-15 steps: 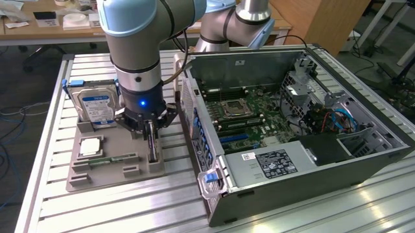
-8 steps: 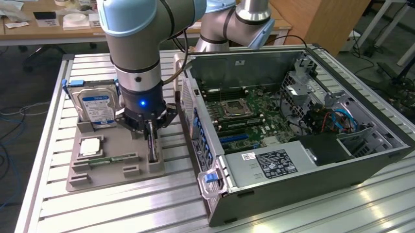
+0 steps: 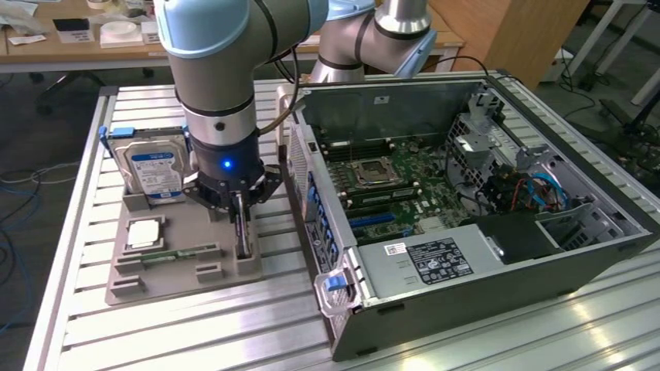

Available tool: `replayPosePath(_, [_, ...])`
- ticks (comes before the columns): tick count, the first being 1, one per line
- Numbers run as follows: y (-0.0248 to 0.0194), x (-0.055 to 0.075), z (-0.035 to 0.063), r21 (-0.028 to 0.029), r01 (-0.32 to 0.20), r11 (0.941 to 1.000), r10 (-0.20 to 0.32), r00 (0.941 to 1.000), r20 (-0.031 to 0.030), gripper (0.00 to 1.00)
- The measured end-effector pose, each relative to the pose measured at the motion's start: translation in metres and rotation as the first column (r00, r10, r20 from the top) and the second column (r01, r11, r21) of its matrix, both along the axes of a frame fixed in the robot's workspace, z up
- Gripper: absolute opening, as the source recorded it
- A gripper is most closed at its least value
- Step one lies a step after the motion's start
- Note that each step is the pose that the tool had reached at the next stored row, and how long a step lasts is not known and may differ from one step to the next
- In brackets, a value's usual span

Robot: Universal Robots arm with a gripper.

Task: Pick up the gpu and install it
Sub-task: 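Pick up the gpu and move the gpu toward the slot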

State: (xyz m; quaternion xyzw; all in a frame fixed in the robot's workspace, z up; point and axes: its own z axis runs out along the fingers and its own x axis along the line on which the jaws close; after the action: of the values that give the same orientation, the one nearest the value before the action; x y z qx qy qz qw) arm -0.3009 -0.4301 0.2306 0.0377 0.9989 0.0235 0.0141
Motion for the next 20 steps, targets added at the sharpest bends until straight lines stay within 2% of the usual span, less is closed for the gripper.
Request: replayPosePath(20, [0.0001, 0.0004, 0.0002, 0.0001, -0.015, 0.9999, 0.015, 0.9999, 0.0001, 0.26])
